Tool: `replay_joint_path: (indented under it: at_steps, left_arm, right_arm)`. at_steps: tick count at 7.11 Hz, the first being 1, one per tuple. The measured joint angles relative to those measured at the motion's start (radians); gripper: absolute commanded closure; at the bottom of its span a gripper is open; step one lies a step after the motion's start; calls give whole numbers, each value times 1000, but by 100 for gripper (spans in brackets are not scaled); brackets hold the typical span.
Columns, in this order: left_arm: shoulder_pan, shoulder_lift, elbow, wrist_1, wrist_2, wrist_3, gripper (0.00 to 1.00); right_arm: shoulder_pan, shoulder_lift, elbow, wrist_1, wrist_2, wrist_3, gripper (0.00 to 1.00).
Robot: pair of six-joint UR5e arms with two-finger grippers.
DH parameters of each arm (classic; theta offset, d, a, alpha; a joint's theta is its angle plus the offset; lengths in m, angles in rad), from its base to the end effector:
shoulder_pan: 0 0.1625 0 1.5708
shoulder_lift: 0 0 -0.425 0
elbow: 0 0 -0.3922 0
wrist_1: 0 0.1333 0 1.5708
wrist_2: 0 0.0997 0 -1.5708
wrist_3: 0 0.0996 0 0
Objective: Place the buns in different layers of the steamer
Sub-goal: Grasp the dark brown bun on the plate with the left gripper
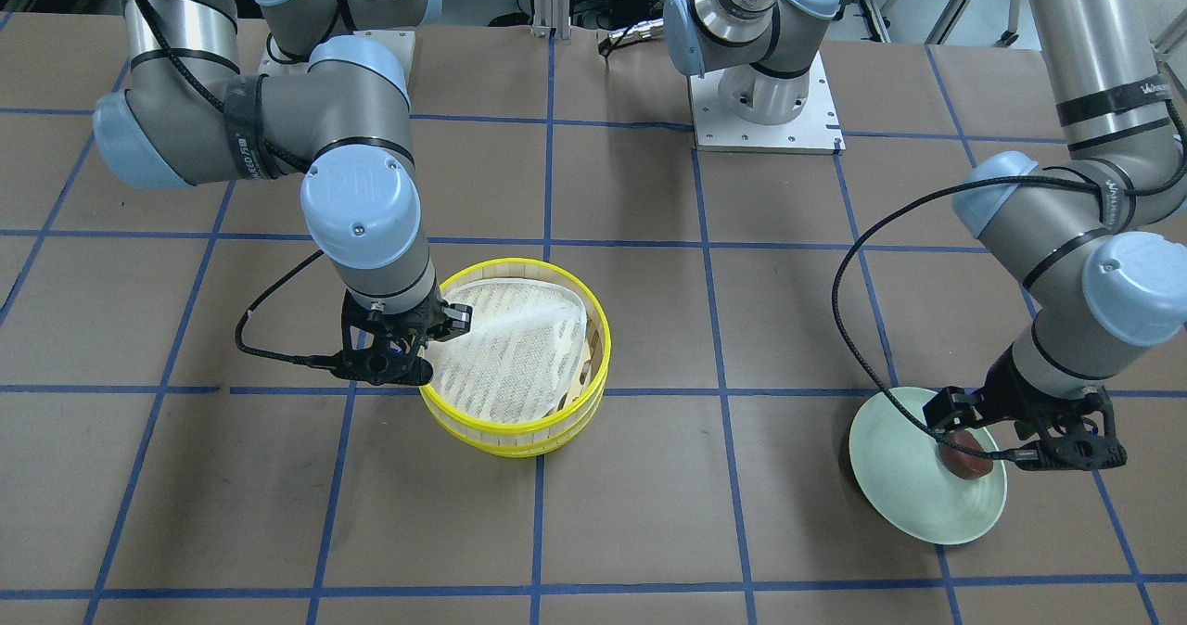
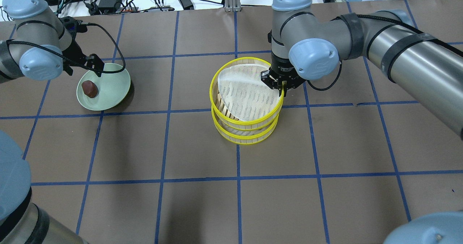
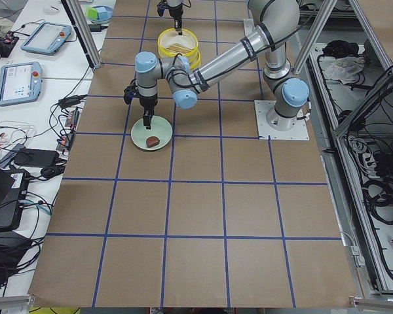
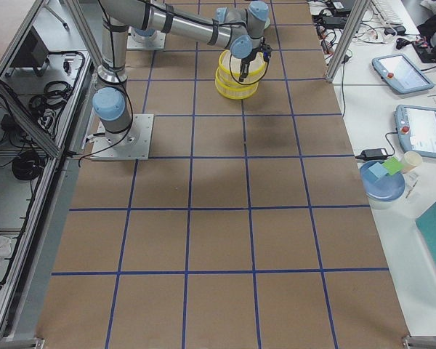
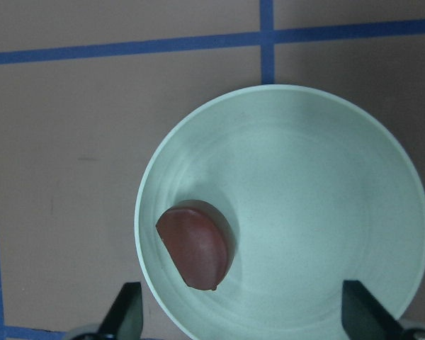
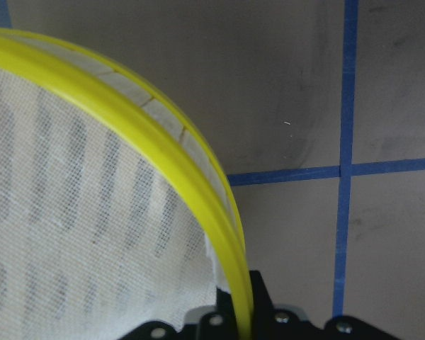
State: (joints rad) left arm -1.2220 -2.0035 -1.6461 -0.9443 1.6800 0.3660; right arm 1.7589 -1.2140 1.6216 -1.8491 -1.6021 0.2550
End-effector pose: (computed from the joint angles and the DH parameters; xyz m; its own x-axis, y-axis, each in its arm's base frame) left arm 0.1008 -0.6354 0.2710 -0.9897 0.0054 -0.1434 0.0159 0.9973 -0.0716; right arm 0.2391 -0.5597 0.2937 -0.9962 0.0610 0.0626 0.0680 0.9908 0.1169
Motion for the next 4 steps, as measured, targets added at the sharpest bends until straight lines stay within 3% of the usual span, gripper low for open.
replay_joint_path:
  at_steps: [2,4]
  left_arm:
    - [13,-38,7,33,-8,-33,0]
    - [19,-76,10,63,-26,-106,8]
  right_arm:
    - [1,3,8,-1,1,1,100]
    - [2,15,11,-17,2,1,100]
